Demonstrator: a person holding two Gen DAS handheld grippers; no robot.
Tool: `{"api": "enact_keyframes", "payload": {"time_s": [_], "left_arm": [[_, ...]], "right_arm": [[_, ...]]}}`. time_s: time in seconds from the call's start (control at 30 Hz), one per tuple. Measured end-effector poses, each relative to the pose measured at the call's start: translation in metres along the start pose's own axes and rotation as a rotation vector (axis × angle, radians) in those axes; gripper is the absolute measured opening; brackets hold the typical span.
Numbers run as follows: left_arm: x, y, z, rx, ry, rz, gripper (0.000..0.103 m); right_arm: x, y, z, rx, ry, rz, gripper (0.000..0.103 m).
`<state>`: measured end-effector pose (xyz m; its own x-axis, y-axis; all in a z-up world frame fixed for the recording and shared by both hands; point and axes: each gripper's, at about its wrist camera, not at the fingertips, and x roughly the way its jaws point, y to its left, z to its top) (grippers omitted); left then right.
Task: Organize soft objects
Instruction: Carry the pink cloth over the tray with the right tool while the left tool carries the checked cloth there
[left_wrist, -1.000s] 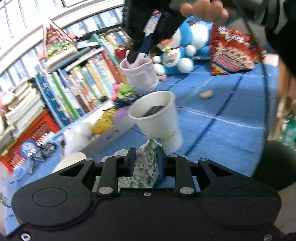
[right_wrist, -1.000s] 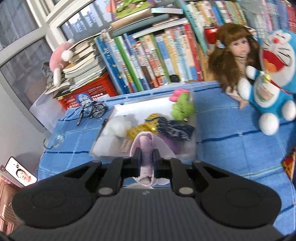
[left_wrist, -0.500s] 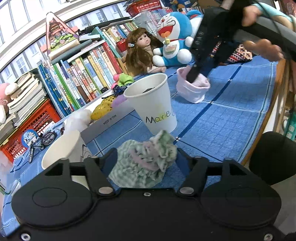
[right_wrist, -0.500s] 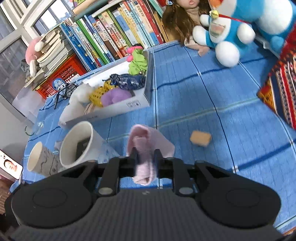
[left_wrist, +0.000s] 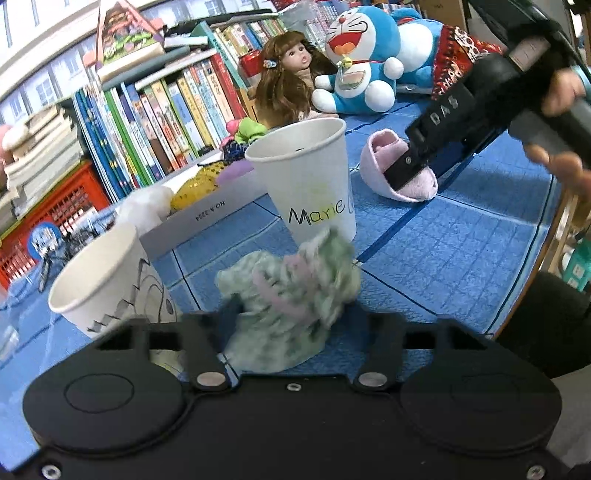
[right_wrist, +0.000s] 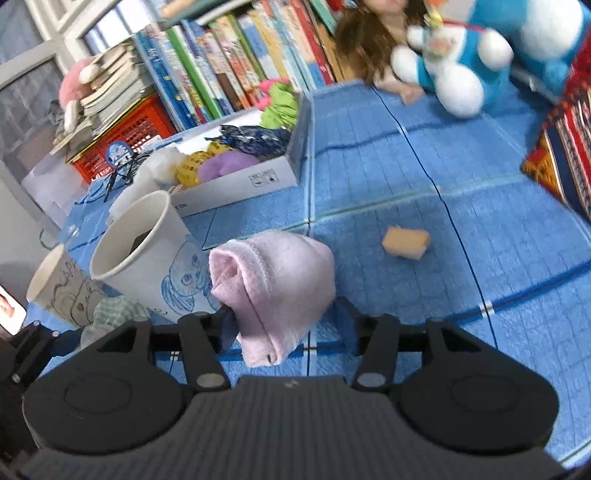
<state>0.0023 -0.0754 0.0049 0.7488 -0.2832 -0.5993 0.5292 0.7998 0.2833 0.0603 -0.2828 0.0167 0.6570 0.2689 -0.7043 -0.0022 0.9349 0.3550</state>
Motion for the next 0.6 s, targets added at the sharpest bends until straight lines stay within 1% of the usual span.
{"api": "enact_keyframes", "payload": {"time_s": [0.03, 0.1, 0.13, 0.2, 0.4, 0.47, 0.6], "left_arm": [[0.0, 0.001, 0.001, -0.012, 0.006, -0.005, 0.038], [-0.004, 0.0, 0.002, -0.013, 0.002, 0.005, 0.034], [-0.007, 0.0, 0.003, -0.005, -0.003, 0.01, 0.034], [-0.014, 0.001, 0.005, 0.002, -0.019, 0.016, 0.033], [-0.047, 0.017, 0.025, -0.023, -0.094, 0.005, 0.034], [-0.056, 0.029, 0.036, -0.053, -0.108, -0.016, 0.034], [-0.064, 0.061, 0.059, -0.141, -0.102, -0.053, 0.034]], "right_arm": [[0.0, 0.003, -0.003, -0.012, -0.014, -0.005, 0.046], [-0.002, 0.006, -0.003, -0.007, -0.018, -0.011, 0.036], [-0.004, 0.006, -0.003, 0.004, -0.025, -0.013, 0.031], [-0.01, 0.004, 0.0, 0.028, -0.045, -0.005, 0.026], [-0.033, 0.0, 0.019, 0.043, -0.125, -0.019, 0.026], [-0.041, -0.001, 0.027, 0.054, -0.153, -0.019, 0.026], [-0.05, 0.0, 0.047, 0.068, -0.192, -0.003, 0.026]]}}
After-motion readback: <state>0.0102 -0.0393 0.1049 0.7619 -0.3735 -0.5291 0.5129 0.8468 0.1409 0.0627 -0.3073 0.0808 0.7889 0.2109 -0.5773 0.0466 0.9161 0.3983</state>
